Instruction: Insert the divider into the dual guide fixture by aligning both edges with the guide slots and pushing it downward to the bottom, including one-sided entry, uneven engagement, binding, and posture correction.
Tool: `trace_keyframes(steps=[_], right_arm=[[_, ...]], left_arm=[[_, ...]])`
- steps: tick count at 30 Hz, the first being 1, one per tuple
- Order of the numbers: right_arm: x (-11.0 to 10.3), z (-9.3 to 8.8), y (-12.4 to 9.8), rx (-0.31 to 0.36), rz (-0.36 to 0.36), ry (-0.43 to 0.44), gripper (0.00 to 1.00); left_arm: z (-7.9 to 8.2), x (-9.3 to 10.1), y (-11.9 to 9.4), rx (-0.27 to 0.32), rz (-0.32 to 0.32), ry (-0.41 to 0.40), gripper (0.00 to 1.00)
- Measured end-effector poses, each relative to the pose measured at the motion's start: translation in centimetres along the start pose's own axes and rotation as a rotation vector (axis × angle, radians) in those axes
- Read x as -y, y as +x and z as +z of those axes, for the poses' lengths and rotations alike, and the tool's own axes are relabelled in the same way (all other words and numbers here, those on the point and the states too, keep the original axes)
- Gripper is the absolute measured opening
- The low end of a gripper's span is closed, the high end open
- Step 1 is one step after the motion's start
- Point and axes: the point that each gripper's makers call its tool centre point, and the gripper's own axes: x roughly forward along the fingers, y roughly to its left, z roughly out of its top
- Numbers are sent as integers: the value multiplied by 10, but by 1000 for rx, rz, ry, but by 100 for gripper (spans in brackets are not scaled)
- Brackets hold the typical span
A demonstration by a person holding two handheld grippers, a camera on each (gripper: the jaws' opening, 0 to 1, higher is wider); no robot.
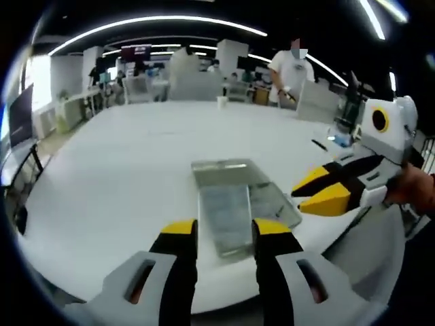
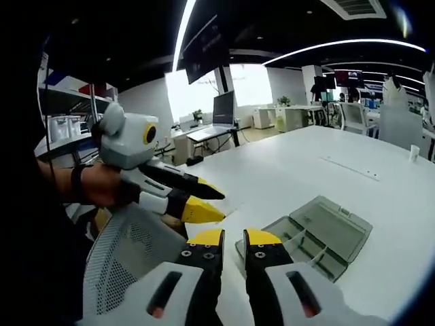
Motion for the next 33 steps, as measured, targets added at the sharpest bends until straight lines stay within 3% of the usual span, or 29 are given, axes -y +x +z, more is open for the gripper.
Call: trace_keyframes(steps=[4,9,14,27,29,32,33], right_arm=[[2,-4,-1,0,-13,-4,7],[-4,-4,2,14,-10,-11,7],[-6,-3,6,28,-13,-20,7],[-3,-1,6,56,-36,35,6],[-2,-2,5,46,-37,36,5],[-2,-4,4,41,-36,41,5],[-3,-4,3,43,-35,42,5]], left_arm=[[12,0,1,59,-16,-118,30],[22,4,2,95,-33,-141,30],[31,10,4,131,-62,-214,30],[35,18,3,172,-115,-281,30],[27,11,5,134,-82,-220,30],[1,-5,11,6,-16,-143,30],[-1,-10,12,2,-5,-138,30]])
